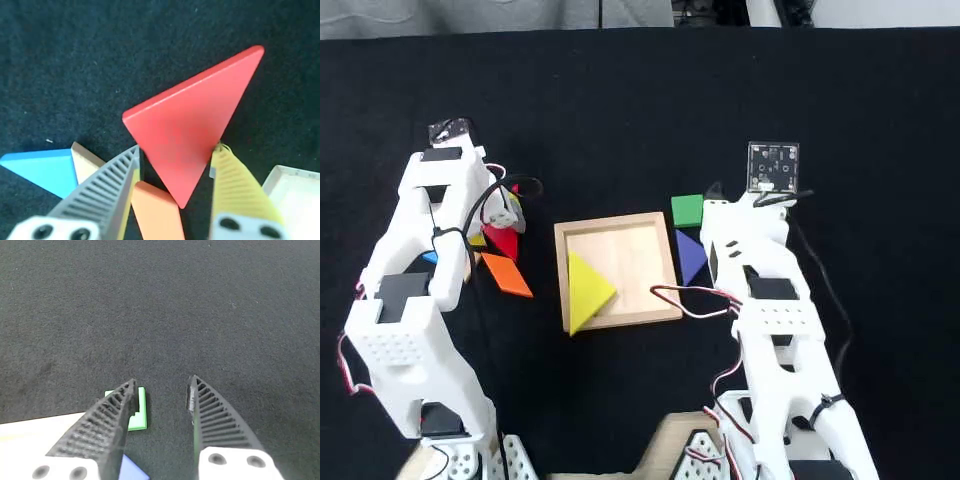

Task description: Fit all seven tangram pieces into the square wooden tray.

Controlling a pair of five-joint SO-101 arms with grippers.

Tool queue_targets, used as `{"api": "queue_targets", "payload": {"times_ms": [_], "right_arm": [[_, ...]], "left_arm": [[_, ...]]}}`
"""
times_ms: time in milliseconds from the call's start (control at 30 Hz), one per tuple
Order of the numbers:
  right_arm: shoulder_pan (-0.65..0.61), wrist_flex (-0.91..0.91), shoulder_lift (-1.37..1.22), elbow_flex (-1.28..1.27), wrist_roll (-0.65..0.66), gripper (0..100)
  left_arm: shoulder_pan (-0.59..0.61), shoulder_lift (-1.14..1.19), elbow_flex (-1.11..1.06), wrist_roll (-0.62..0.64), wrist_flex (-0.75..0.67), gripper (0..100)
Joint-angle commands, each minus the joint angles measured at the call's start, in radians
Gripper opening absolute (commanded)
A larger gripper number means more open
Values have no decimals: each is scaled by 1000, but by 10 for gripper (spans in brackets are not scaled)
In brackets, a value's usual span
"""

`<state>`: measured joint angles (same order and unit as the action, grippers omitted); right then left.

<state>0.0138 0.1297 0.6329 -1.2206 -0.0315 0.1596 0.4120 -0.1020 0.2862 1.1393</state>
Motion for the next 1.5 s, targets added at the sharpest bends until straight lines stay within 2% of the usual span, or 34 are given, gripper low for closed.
{"api": "queue_targets", "payload": {"times_ms": [0, 133, 200, 267, 367, 467, 700, 933, 1067, 1267, 1467], "right_arm": [[-14, -21, 1, 56, -5, 167], [-14, -21, 1, 56, -5, 167], [-14, -21, 1, 56, -5, 167], [-14, -21, 1, 56, -5, 167], [-14, -21, 1, 58, -5, 167], [-14, -21, 1, 59, -5, 167], [-14, -21, 1, 61, -5, 167], [-14, -21, 1, 59, -5, 167], [-14, -21, 1, 59, -5, 167], [-14, -21, 1, 59, -5, 167], [-14, -21, 1, 59, -5, 167]], "left_arm": [[-2, -8, 28, 5, -12, 221], [4, -15, 28, -5, 3, 221], [12, -31, 59, -12, 74, 231], [33, -52, 116, -72, 175, 275], [85, -58, 186, -192, 207, 327], [125, -9, 277, -325, 209, 327], [108, 201, 478, -496, 324, 328], [96, 282, 595, -503, 342, 328], [65, 284, 568, -470, 341, 328], [27, 284, 504, -456, 238, 328], [35, 284, 503, -454, 265, 328]]}}
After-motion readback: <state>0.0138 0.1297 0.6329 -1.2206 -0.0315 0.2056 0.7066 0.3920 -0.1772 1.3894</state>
